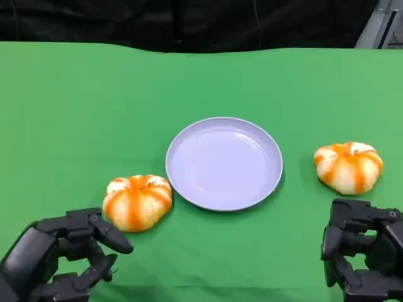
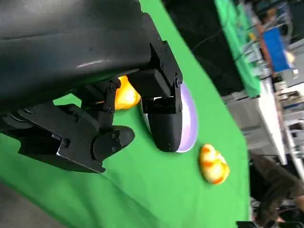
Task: Grasp the bread from the table and place it into the plate.
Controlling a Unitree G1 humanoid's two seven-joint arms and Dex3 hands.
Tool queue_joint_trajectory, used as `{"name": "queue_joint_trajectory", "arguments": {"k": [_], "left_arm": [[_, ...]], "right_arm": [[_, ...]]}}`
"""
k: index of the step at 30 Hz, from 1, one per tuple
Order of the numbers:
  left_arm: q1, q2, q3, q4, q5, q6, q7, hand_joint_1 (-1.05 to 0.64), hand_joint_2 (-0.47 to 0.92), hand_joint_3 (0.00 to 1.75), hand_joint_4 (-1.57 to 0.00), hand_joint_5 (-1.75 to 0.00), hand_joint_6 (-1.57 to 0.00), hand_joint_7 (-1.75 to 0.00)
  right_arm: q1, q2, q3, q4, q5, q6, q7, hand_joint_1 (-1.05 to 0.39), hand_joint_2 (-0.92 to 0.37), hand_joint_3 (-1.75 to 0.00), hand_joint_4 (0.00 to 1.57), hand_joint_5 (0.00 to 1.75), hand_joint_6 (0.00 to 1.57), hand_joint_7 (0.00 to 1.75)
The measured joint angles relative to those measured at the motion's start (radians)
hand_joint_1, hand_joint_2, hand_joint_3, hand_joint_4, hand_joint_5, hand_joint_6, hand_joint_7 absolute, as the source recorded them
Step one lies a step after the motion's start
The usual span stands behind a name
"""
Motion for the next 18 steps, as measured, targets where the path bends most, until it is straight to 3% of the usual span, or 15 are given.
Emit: {"name": "queue_joint_trajectory", "arguments": {"k": [2,5,8,13,18], "left_arm": [[-0.001,0.001,-0.003,0.001,0.141,-0.069,0.070,-0.58,0.90,0.24,-0.25,-0.28,-0.55,-0.12],[-0.011,0.006,-0.010,-0.002,0.401,-0.170,0.216,-0.76,0.92,0.20,-0.14,-0.12,-0.48,-0.02],[-0.039,0.018,-0.032,-0.008,0.661,-0.202,0.343,-0.89,0.92,0.21,-0.08,-0.07,-0.45,0.00],[-0.163,0.074,-0.130,-0.008,1.096,-0.152,0.516,-0.96,0.92,0.24,-0.02,-0.03,-0.37,0.00],[-0.275,0.087,-0.219,0.098,1.206,-0.045,0.538,-0.98,0.92,0.24,0.00,-0.01,-0.34,0.00]], "right_arm": [[0.000,0.000,0.001,0.001,-0.002,0.000,0.000,0.09,-0.49,-1.26,0.86,1.74,0.86,1.45],[-0.001,0.001,0.004,0.004,-0.006,0.000,0.000,0.09,-0.48,-1.27,0.86,1.74,0.86,1.45],[-0.002,0.001,0.005,0.006,-0.019,0.000,-0.001,0.10,-0.48,-1.27,0.87,1.72,0.87,1.45],[-0.004,0.002,0.006,0.008,-0.023,-0.009,-0.001,0.10,-0.48,-1.26,0.87,1.72,0.87,1.43],[-0.007,0.002,0.006,0.006,-0.023,-0.018,-0.002,0.10,-0.50,-1.25,0.86,1.73,0.87,1.43]]}}
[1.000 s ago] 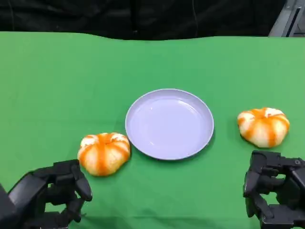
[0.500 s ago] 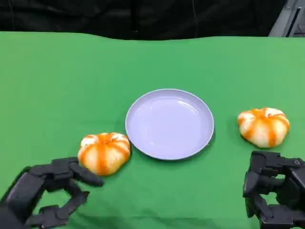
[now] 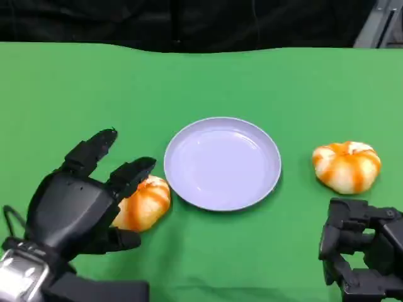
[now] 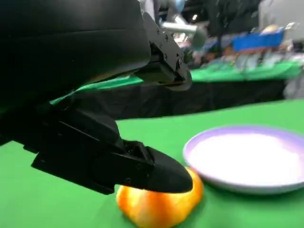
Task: Grasp the bread from the table and place it into the plate.
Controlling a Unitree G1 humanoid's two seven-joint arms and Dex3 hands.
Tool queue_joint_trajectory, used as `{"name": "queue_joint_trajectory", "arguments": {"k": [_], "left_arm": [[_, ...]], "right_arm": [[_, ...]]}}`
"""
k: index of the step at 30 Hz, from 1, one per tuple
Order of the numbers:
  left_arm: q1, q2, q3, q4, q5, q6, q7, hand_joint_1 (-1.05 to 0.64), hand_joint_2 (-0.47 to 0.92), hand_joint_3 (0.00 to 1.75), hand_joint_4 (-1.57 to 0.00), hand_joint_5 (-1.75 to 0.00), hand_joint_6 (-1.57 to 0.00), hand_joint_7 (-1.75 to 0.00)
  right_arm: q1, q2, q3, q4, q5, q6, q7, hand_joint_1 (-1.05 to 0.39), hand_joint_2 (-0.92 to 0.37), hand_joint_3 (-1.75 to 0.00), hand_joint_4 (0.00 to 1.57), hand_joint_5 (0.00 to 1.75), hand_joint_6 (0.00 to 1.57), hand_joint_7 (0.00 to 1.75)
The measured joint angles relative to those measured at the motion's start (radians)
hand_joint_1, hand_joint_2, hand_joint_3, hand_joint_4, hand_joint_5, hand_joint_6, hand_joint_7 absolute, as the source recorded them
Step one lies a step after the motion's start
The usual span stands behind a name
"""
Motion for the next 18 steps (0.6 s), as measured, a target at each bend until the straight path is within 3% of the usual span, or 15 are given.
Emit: {"name": "queue_joint_trajectory", "arguments": {"k": [9,18], "left_arm": [[-0.091,0.002,-0.124,0.242,0.024,0.100,0.044,-0.98,0.92,0.26,-0.03,-0.02,-0.34,0.00],[-0.152,0.002,-0.187,0.348,-0.031,0.157,0.058,-0.97,0.92,0.27,-0.05,-0.02,-0.34,0.00]], "right_arm": [[0.006,0.000,0.001,-0.016,0.001,0.003,-0.007,0.09,-0.51,-1.24,0.85,1.72,0.86,1.43],[0.008,0.000,0.002,-0.022,0.004,0.017,-0.006,0.08,-0.52,-1.24,0.83,1.73,0.85,1.44]]}}
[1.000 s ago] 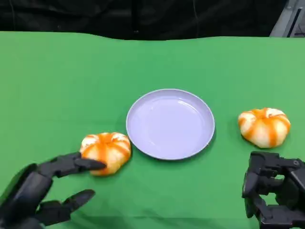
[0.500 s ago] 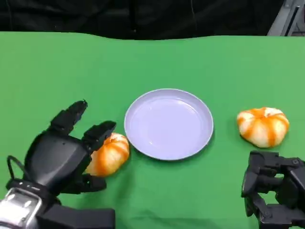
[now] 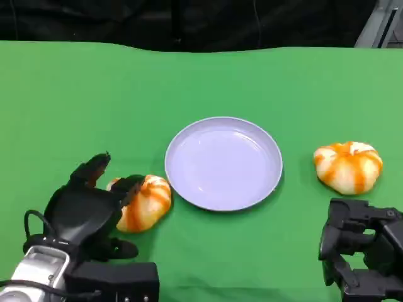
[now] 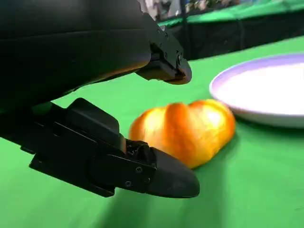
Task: Grasp the bread from the table and place it into the plate.
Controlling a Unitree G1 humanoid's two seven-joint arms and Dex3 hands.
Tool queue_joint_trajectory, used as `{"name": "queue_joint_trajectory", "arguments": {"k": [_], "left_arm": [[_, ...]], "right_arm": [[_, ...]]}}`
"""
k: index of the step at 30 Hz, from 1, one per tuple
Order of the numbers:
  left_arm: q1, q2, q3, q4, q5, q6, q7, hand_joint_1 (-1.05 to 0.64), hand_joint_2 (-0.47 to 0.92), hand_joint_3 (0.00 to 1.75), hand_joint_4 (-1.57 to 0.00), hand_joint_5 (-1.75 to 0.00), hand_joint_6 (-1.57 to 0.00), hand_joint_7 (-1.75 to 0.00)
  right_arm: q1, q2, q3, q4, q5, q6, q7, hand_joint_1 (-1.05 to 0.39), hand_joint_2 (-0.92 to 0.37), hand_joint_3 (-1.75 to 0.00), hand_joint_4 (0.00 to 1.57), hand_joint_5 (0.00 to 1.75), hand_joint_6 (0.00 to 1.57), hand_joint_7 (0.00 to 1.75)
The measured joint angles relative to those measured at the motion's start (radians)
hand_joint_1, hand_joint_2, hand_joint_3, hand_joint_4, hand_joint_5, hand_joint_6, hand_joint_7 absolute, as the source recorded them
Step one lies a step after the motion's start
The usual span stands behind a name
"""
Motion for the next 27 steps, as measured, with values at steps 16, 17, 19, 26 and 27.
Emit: {"name": "queue_joint_trajectory", "arguments": {"k": [16,17,19,26,27], "left_arm": [[-0.096,-0.004,-0.084,0.154,-0.061,0.021,0.049,-0.92,0.92,0.33,-0.11,-0.03,-0.35,0.00],[-0.100,-0.006,-0.089,0.164,-0.062,0.022,0.049,-0.92,0.92,0.33,-0.11,-0.03,-0.35,0.00],[-0.107,-0.009,-0.096,0.178,-0.065,0.025,0.050,-0.91,0.92,0.33,-0.12,-0.03,-0.35,0.00],[-0.132,-0.023,-0.121,0.208,-0.094,0.030,0.056,-0.90,0.92,0.38,-0.17,-0.04,-0.37,-0.01],[-0.135,-0.025,-0.125,0.216,-0.095,0.032,0.056,-0.89,0.92,0.38,-0.18,-0.04,-0.38,-0.01]], "right_arm": [[0.006,0.000,0.003,-0.021,0.000,0.015,-0.004,0.06,-0.52,-1.24,0.82,1.74,0.84,1.45],[0.006,0.000,0.003,-0.022,0.000,0.015,-0.004,0.06,-0.52,-1.24,0.82,1.73,0.84,1.44],[0.007,0.000,0.003,-0.023,0.000,0.015,-0.004,0.06,-0.53,-1.24,0.82,1.74,0.83,1.44],[0.010,0.000,0.003,-0.023,0.004,0.014,0.006,0.05,-0.53,-1.23,0.82,1.73,0.83,1.44],[0.012,0.000,0.003,-0.024,0.004,0.014,0.005,0.05,-0.53,-1.23,0.82,1.73,0.83,1.44]]}}
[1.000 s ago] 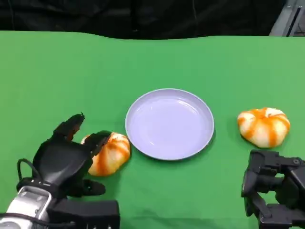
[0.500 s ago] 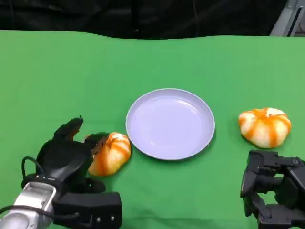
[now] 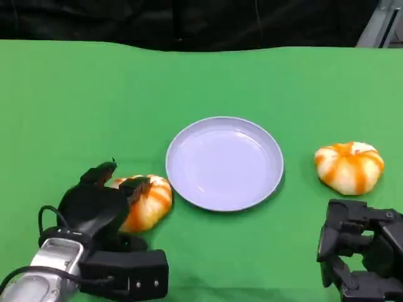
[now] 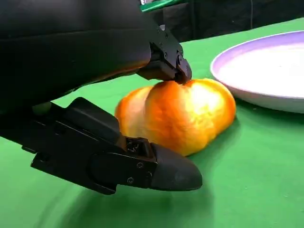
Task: Grasp the bread from the table and place it into the plate.
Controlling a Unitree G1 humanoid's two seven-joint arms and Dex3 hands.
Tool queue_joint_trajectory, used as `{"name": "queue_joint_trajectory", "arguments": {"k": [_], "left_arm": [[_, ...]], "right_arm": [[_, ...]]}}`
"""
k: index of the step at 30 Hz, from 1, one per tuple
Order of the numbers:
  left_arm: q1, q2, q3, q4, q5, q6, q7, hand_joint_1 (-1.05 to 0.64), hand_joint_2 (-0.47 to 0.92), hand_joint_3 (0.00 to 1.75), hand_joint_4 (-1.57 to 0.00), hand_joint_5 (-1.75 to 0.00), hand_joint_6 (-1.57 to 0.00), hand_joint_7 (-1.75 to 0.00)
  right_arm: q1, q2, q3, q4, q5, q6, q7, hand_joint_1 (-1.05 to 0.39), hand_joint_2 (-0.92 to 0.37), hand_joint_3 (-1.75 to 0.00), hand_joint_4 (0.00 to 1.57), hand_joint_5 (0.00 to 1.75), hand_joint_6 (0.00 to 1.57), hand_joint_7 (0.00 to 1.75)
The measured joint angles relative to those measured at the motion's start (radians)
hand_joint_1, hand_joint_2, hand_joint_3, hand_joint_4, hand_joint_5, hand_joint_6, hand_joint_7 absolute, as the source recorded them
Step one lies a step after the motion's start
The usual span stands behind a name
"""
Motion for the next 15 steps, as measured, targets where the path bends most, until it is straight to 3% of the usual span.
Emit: {"name": "queue_joint_trajectory", "arguments": {"k": [9,14,15], "left_arm": [[-0.043,-0.035,-0.010,0.091,-0.043,0.002,0.026,-0.84,0.92,0.41,-0.30,-0.06,-0.45,-0.03],[-0.071,-0.042,-0.015,0.130,-0.077,-0.022,0.051,-0.72,0.92,0.40,-0.42,-0.08,-0.51,-0.03],[-0.072,-0.042,-0.016,0.136,-0.079,-0.029,0.058,-0.63,0.92,0.44,-0.48,-0.09,-0.54,-0.04]], "right_arm": [[0.006,0.000,0.000,-0.025,-0.001,0.007,-0.002,0.04,-0.54,-1.22,0.81,1.74,0.82,1.44],[0.007,0.000,0.000,-0.025,-0.001,0.007,-0.002,0.04,-0.54,-1.22,0.81,1.75,0.82,1.45],[0.007,0.000,0.000,-0.025,-0.001,0.007,-0.002,0.04,-0.54,-1.21,0.80,1.75,0.82,1.45]]}}
